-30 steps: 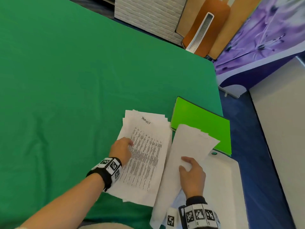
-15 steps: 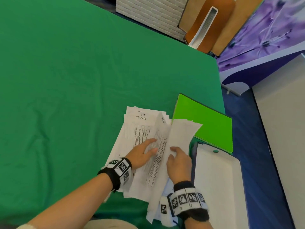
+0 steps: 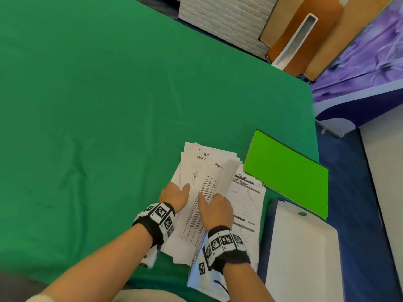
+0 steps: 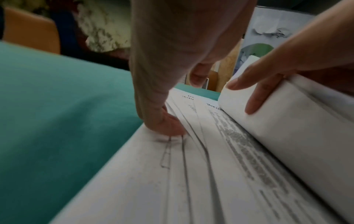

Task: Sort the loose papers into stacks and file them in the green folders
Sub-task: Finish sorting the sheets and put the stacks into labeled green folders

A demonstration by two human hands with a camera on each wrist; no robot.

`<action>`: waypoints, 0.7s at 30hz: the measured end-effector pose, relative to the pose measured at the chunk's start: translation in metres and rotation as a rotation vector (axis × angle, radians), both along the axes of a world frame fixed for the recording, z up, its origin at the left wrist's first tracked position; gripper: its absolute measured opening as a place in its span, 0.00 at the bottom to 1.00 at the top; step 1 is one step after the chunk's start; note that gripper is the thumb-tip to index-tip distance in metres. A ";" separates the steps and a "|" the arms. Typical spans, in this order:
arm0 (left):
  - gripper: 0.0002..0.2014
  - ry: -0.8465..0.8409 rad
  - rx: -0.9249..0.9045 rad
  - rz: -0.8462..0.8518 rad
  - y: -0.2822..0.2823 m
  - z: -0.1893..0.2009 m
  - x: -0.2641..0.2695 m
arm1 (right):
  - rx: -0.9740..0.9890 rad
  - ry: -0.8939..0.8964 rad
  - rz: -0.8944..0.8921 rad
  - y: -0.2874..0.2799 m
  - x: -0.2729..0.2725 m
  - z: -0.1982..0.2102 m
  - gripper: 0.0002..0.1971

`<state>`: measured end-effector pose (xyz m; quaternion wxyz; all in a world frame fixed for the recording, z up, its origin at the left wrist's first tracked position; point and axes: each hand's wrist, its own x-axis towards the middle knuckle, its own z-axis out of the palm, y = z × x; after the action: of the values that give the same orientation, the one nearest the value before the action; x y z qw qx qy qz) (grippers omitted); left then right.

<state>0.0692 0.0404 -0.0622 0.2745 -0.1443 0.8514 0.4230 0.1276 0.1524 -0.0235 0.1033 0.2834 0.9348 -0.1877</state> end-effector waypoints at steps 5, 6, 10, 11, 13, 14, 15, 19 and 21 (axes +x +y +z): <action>0.27 0.109 0.200 -0.124 0.008 0.022 0.004 | -0.047 0.033 -0.025 0.002 0.004 0.009 0.36; 0.27 0.118 0.259 -0.143 0.012 0.027 0.006 | -0.055 0.046 -0.034 0.003 0.004 0.008 0.34; 0.26 0.109 0.361 -0.216 0.025 0.030 0.008 | -0.063 0.129 -0.058 0.008 0.012 0.001 0.22; 0.23 0.114 0.331 -0.242 0.026 0.027 0.008 | -0.060 0.138 -0.069 0.011 0.013 0.000 0.20; 0.20 0.128 0.241 -0.321 0.025 0.025 0.007 | -0.066 0.127 -0.100 0.017 0.015 0.001 0.17; 0.21 0.129 0.216 -0.348 0.026 0.024 0.007 | -0.074 0.120 -0.110 0.021 0.015 0.002 0.16; 0.23 0.122 0.211 -0.367 0.026 0.025 0.008 | -0.086 0.116 -0.119 0.026 0.015 0.002 0.16; 0.32 0.049 0.244 -0.382 0.033 0.028 0.015 | -0.196 0.159 -0.173 0.035 0.019 0.002 0.19; 0.35 0.032 0.240 -0.351 0.036 0.034 0.016 | -0.238 0.192 -0.148 0.036 0.020 0.004 0.21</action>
<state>0.0853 0.0769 -0.0285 0.3454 0.0467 0.8113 0.4694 0.1481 0.1882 -0.0198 0.0320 0.3181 0.8881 -0.3304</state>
